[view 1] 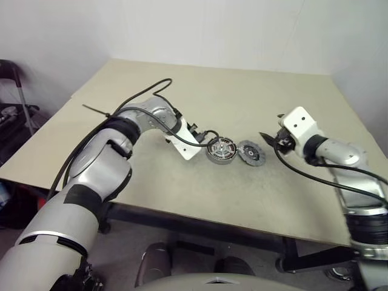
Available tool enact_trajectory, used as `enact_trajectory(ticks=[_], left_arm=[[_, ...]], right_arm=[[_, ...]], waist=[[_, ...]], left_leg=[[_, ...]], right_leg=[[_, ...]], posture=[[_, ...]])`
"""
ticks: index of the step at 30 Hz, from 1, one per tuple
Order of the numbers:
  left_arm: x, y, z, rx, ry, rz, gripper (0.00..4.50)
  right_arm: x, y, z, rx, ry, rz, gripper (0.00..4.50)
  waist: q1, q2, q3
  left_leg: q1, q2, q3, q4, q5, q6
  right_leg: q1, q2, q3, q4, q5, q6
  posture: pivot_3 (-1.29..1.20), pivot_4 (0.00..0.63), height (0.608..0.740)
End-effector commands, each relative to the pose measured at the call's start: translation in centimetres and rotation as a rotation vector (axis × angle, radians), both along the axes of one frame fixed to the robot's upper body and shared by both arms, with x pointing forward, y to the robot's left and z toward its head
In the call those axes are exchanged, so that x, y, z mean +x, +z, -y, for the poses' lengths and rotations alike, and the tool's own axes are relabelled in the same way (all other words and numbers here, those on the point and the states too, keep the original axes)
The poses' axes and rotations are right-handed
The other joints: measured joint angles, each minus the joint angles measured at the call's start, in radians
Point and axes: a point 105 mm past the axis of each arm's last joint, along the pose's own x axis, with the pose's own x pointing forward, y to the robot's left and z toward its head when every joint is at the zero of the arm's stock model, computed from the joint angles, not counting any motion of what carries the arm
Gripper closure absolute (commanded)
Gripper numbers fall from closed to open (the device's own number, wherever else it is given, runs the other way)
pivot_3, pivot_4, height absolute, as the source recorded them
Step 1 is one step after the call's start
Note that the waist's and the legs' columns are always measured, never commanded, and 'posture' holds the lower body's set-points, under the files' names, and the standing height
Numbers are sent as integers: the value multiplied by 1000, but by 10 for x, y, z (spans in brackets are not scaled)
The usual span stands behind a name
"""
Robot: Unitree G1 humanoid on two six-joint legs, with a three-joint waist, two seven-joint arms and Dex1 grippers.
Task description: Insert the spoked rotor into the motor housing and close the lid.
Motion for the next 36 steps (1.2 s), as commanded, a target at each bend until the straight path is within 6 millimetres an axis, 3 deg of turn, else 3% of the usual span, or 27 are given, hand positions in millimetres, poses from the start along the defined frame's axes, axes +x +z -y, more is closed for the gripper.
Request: enact_trajectory(ticks=[1, 5, 9, 15, 20, 28, 36], left_arm=[[1, 9, 1, -229, 117, -80, 2427], [6, 11, -3, -477, 338, -225, 2427], [-1, 30, -1, -829, 539, -537, 2427], [-26, 42, -6, -1048, 701, -997, 2427], [-36, 21, -14, -1074, 847, -991, 2427], [-45, 17, -27, -1095, 928, -1008, 2427], [-26, 25, -47, -1140, 1007, -876, 2427]], right_arm=[[3, 24, 32, 276, -260, 110, 771], [-11, 9, 33, 524, -252, -36, 771], [-21, -8, 36, 744, -294, -244, 771], [-36, -30, 20, 941, -320, -474, 771], [-40, -54, 18, 1055, -432, -539, 771], [-43, -70, 12, 1068, -465, -597, 771], [-41, -88, -12, 1105, -426, -690, 771]], waist=[[1, 1, 0], [6, 1, 0], [0, 1, 0], [-11, 2, 0], [-17, 5, -2], [-18, 6, -3], [-23, 6, -3]], left_leg=[[0, 0, 0, 0, 0, -1], [-2, -1, 1, 0, 1, -7], [0, -1, 1, 0, 2, -8], [5, -1, 1, -8, 7, -18], [16, -2, 1, -23, 13, -27], [17, -6, 1, -35, 16, -32], [18, -5, 1, -36, 16, -33]], right_leg=[[-1, 0, 1, 1, 0, 0], [-2, -2, 1, 2, 0, 0], [-1, -2, 1, 2, 0, 0], [-1, 0, 2, 3, -2, -3], [5, 0, 2, -3, -4, -5], [3, 1, 2, -7, -4, -3], [3, 2, 3, -7, -4, 2]], posture=[[0, 0, 740], [0, 0, 740], [0, 0, 740], [0, 0, 740], [0, 0, 740], [0, 0, 740], [0, 0, 740]])
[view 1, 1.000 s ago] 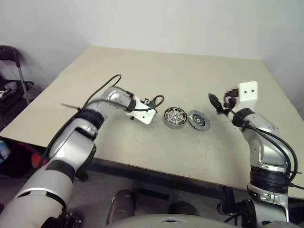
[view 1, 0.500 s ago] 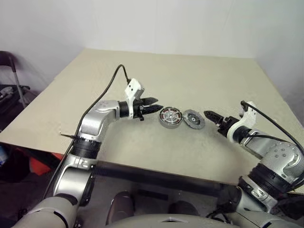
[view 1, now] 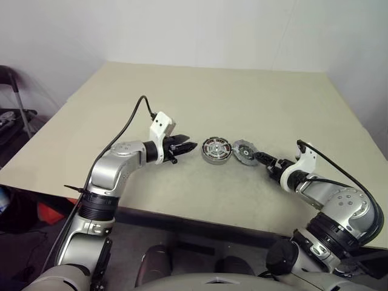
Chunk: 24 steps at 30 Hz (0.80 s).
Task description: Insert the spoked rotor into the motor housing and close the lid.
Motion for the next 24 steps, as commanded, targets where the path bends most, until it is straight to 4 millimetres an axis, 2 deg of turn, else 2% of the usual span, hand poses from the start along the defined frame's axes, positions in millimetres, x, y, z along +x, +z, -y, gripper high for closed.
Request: enact_trajectory(ticks=[1, 4, 12, 17, 24], left_arm=[[14, 23, -12, 3, 58, 91, 2427], [18, 25, -18, 27, 74, 104, 2427], [24, 29, -29, 44, 113, 119, 2427], [22, 25, -26, 56, 110, 119, 2427], [23, 22, -25, 76, 117, 123, 2427]], right_arm=[[4, -6, -22, 46, 59, -12, 771], [10, -8, -35, 70, 85, -6, 771], [27, -14, -54, 130, 118, 1, 771], [48, -6, -56, 152, 109, 47, 771], [81, 5, -59, 160, 79, 107, 771]], waist=[[-4, 0, 0], [-11, -1, -1], [-41, -5, -3], [-43, -5, -3], [-45, -5, -3]], left_leg=[[0, 0, 0, 0, 0, 0], [2, 1, 0, 0, 1, -2], [9, 4, 0, -5, 6, -10], [15, 10, 0, -6, 9, -15], [13, 11, 0, -7, 12, -20]], right_leg=[[0, 0, 0, 0, 0, 1], [1, 1, 1, 0, -3, 5], [4, 5, 2, 0, -5, 2], [5, 11, 4, 0, -4, 1], [0, 13, 7, 0, -3, -2]], posture=[[0, 0, 740], [0, 0, 740], [0, 0, 740], [0, 0, 740], [0, 0, 740]])
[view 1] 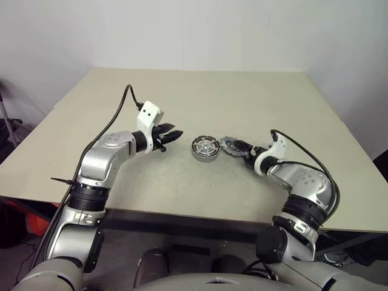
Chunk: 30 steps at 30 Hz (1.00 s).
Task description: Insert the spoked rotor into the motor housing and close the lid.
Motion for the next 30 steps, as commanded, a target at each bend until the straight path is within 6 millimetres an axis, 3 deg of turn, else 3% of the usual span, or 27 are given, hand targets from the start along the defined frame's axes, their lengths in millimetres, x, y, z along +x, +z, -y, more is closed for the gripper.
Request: enact_trajectory(ticks=[1, 7, 11, 21, 30], left_arm=[[1, 10, 0, 14, 1, 55, 2427], [-1, 7, 3, 21, -8, 54, 2427], [-4, 2, 5, 38, -17, 53, 2427], [-4, -5, 0, 66, -5, 46, 2427], [17, 8, -21, 74, 78, 81, 2427]], right_arm=[[18, 16, -16, 22, 29, 71, 771], [35, 25, -26, 25, 23, 132, 771], [42, 44, -35, 50, 45, 227, 771], [24, 87, -55, 105, 207, 453, 771], [27, 80, -56, -76, 227, 431, 771]], waist=[[1, 0, 0], [10, 0, 0], [11, 0, 0], [12, 0, 0], [13, 0, 0]], left_leg=[[-1, 0, 0, 0, 0, 0], [-4, 0, 0, -2, -2, 4], [-13, 0, -1, -2, -4, 7], [-17, 0, -1, 1, -7, 13], [-16, 0, -1, 3, -5, 9]], right_leg=[[-1, 0, 0, 0, 0, 0], [-3, 1, 0, 0, 7, -12], [-10, 2, -2, 0, 9, -10], [-13, 2, -3, 0, 9, -10], [-11, 2, -3, 0, 7, -13]], posture=[[0, 0, 740], [0, 0, 740], [0, 0, 740], [0, 0, 740], [0, 0, 740]])
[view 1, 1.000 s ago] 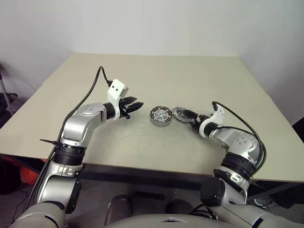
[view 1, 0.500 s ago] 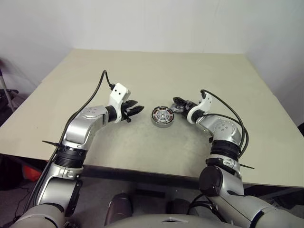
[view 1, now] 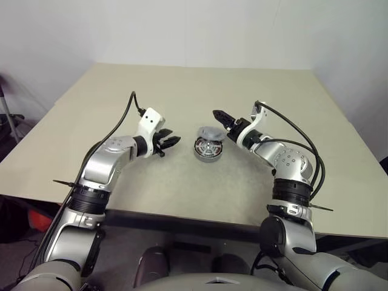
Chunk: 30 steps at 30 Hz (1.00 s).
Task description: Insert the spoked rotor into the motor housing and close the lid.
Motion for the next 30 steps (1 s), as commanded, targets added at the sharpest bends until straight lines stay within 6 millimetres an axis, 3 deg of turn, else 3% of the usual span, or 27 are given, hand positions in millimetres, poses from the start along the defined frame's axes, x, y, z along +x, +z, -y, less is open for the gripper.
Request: enact_trajectory(ticks=[1, 9, 12, 20, 26, 30], left_arm=[[12, 26, -14, -6, 43, 89, 2427], [19, 23, -23, -66, 116, 49, 2427], [13, 17, -26, -101, 131, 13, 2427], [7, 6, -44, -115, 201, -23, 2427], [0, -6, -43, -86, 205, -40, 2427], [1, -5, -43, -87, 214, -37, 2427]], right_arm=[[2, 10, 1, -59, -18, 56, 771], [17, -1, 17, -539, -82, 204, 771], [28, -13, 25, -722, -95, 228, 771], [34, -25, 9, -731, -42, 247, 771], [37, -18, -11, -691, -8, 284, 771], [37, -27, -19, -684, 10, 262, 771]], waist=[[0, 0, 0], [1, 0, 0], [-2, 0, 0], [-3, -1, 1], [-3, -1, 1], [-3, -2, 1]], left_leg=[[0, 0, 0, 0, 0, 0], [-1, 0, -1, 0, 0, 0], [-1, 0, -1, 1, 0, 0], [-2, 0, -1, 4, -2, 3], [-2, 0, -1, 6, -3, 5], [-2, 1, -1, 6, -3, 5]], right_leg=[[0, 0, 0, 0, 0, 0], [0, 0, 0, 0, 2, 4], [0, 0, 0, 0, 2, 3], [0, 0, 0, 1, 0, 0], [1, 0, 0, 1, 0, 0], [1, 0, 0, 1, 0, -1]], posture=[[0, 0, 740], [0, 0, 740], [0, 0, 740], [0, 0, 740], [0, 0, 740], [0, 0, 740]])
